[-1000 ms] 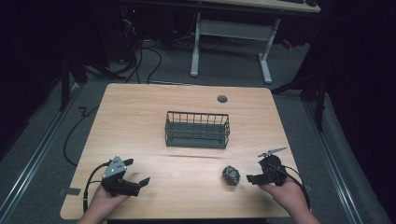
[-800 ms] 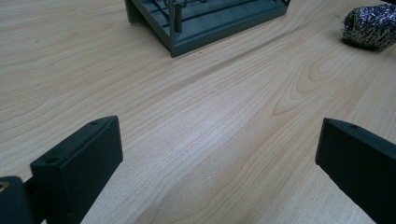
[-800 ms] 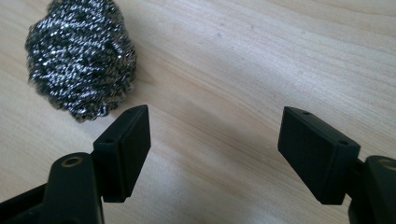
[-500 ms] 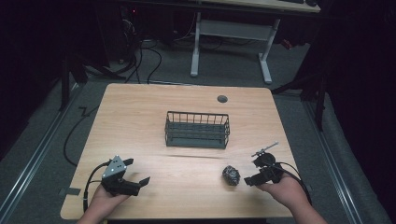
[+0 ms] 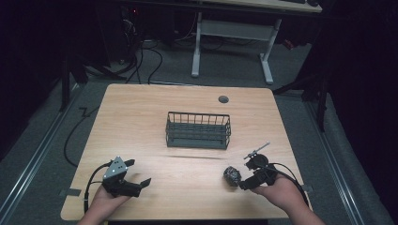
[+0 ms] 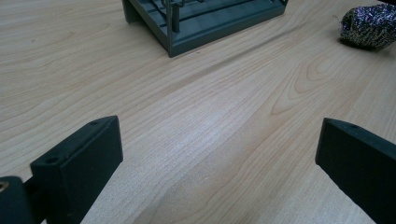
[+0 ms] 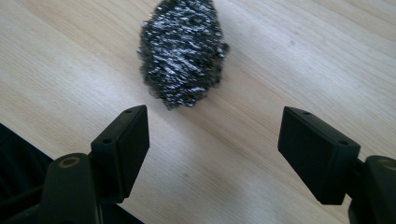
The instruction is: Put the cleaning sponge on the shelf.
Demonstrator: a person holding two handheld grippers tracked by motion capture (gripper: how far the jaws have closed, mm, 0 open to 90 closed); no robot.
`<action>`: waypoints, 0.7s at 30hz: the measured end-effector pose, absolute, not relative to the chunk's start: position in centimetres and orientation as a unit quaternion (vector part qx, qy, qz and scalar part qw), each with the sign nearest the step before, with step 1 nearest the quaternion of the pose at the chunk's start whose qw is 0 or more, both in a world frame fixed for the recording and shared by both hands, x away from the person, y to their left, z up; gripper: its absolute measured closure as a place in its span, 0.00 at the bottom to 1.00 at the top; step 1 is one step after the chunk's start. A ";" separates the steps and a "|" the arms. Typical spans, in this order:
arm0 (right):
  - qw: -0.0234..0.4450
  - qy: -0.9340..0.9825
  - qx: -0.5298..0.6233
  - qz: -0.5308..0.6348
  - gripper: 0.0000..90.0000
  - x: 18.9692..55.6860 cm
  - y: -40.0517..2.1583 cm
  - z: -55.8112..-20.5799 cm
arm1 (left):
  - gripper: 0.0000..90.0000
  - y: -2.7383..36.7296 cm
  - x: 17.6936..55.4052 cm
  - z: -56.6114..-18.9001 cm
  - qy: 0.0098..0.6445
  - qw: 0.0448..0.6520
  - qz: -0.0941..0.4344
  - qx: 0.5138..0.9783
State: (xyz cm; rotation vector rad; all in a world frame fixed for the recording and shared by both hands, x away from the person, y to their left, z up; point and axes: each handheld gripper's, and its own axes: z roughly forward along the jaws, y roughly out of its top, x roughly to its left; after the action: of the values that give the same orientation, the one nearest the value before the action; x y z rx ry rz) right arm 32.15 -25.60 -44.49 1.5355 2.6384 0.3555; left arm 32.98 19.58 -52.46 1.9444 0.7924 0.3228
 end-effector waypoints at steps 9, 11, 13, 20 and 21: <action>0.022 0.863 0.492 0.111 0.28 32.8 -23.9 -45.0 | 0.01 19.7 33.0 -52.4 0.325 0.487 0.132 0.800; 0.022 0.867 0.486 0.108 0.28 33.1 -23.5 -45.2 | 0.01 19.7 33.0 -52.4 0.325 0.488 0.132 0.799; 0.019 0.865 0.491 0.104 0.28 33.2 -23.2 -45.3 | 0.01 19.6 33.0 -52.4 0.325 0.488 0.132 0.799; 0.006 0.869 0.486 0.094 0.24 34.0 -22.1 -46.2 | 0.01 19.7 33.0 -52.4 0.325 0.489 0.132 0.799; 0.005 0.870 0.484 0.093 0.23 34.1 -21.9 -46.4 | 0.01 19.7 33.0 -52.4 0.325 0.489 0.132 0.798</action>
State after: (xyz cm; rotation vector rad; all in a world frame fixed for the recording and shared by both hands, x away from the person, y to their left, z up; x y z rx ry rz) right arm 34.07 -21.92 -46.40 1.5170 2.7243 0.2915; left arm 33.03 19.68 -52.39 1.9404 0.7906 0.3218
